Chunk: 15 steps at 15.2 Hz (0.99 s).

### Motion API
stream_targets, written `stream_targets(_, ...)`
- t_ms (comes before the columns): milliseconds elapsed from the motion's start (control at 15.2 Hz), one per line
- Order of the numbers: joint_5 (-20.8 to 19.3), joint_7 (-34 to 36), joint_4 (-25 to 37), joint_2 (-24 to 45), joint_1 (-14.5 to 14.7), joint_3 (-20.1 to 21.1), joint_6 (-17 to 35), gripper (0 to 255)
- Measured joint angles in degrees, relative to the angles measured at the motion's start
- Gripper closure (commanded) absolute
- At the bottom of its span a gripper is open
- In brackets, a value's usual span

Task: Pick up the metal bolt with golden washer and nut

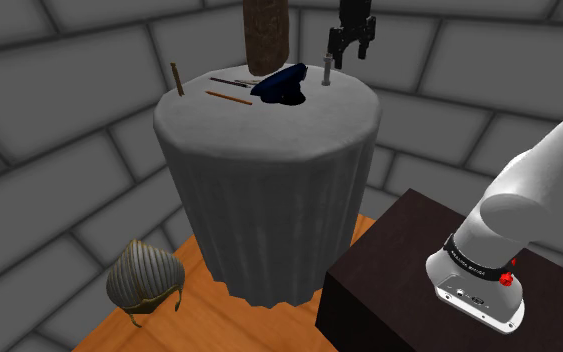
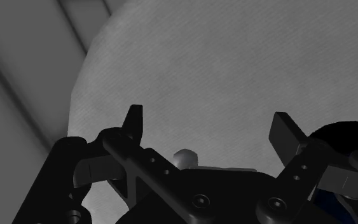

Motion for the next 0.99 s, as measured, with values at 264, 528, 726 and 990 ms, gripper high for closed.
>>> stream_targets(264,-1.89,0.07,10.35,9.16,-0.36,-0.11,-0.41,0)
stream_targets(528,-3.3,0.03,18.53,15.95,-0.54,-0.28,-1.23,0)
stream_targets(726,-3.47,0.37,16.9,16.13,-0.56,-0.3,0.62,0)
stream_targets(990,-3.57,0.82,13.55,15.71,-0.59,-0.33,3.51,0)
